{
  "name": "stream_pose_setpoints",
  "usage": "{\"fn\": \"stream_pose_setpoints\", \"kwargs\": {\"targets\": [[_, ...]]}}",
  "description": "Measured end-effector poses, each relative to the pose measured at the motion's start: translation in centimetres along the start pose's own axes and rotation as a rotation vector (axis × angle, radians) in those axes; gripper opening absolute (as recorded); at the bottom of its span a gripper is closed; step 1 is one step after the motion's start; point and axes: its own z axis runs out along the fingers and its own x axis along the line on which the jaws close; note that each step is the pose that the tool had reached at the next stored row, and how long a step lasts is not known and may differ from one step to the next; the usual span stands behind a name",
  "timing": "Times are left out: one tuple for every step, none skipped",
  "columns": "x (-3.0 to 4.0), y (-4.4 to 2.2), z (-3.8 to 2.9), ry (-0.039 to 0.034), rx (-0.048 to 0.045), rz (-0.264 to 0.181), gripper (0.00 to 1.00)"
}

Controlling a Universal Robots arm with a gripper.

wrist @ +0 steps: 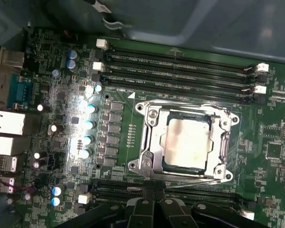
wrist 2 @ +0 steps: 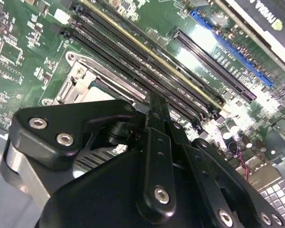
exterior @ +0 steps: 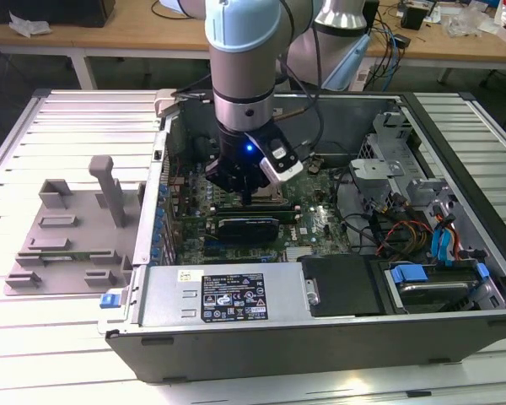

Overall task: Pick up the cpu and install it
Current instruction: 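Install the second cpu locking lever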

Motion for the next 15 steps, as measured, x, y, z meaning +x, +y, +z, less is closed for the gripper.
{"fn": "stream_pose_setpoints", "kwargs": {"targets": [[0.0,0.0,-0.01,0.0005,0.0003,0.0,0.11],[0.01,-0.01,-0.01,0.0004,0.0005,0.0,0.11],[0.0,-0.01,-0.01,0.0004,0.0008,0.0,0.11],[0.07,0.0,0.01,0.0002,0.0005,-0.001,0.11],[0.16,0.01,0.0,0.0003,0.0005,-0.001,0.11],[0.3,0.01,-0.02,0.0007,0.001,-0.003,0.11],[0.31,0.01,-0.02,0.0006,0.0013,-0.003,0.11],[0.38,-0.02,-0.01,0.0006,0.0015,-0.003,0.11],[0.47,-0.23,0.0,0.0004,-0.0006,-0.004,0.11],[0.53,-0.51,-0.01,0.0,-0.004,-0.004,0.11],[0.55,-0.68,-0.02,-0.001,-0.0131,-0.003,0.11],[0.57,-0.79,-0.02,-0.0025,-0.0257,-0.003,0.11],[0.6,-1.05,-0.03,-0.0074,-0.0662,-0.001,0.11],[0.62,-1.25,-0.03,-0.0104,-0.0908,0.001,0.11],[0.65,-1.57,-0.02,-0.0119,-0.1034,0.001,0.11]]}}
